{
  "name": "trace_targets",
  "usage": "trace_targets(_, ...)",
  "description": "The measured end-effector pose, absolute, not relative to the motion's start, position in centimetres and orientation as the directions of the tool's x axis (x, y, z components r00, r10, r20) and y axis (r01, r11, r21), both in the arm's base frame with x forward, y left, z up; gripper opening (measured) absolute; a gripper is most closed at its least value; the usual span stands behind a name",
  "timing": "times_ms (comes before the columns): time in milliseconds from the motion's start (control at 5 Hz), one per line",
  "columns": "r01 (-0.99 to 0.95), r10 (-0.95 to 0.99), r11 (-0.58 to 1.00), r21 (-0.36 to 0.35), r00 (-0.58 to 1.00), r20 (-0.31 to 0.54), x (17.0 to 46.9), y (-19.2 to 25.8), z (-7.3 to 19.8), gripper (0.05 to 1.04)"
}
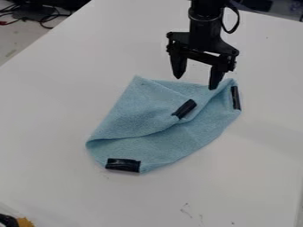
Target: Unfold cloth from right to left
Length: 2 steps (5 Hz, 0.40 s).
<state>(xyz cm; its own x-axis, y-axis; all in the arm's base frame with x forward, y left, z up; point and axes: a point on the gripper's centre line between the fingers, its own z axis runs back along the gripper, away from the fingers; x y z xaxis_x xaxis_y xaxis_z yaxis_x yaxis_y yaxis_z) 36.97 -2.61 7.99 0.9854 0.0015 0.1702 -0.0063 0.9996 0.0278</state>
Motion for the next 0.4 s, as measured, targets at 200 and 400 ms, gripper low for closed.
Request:
trace_targets(200,-0.015,0.008,0.999,0.050,0.991,0.135,36.6,-2.3,6.5,0.999)
trace_targets(400,-0.056,0.021,0.981,0.187,0.982,0.187,35.7,-2.4,4.8,0.999)
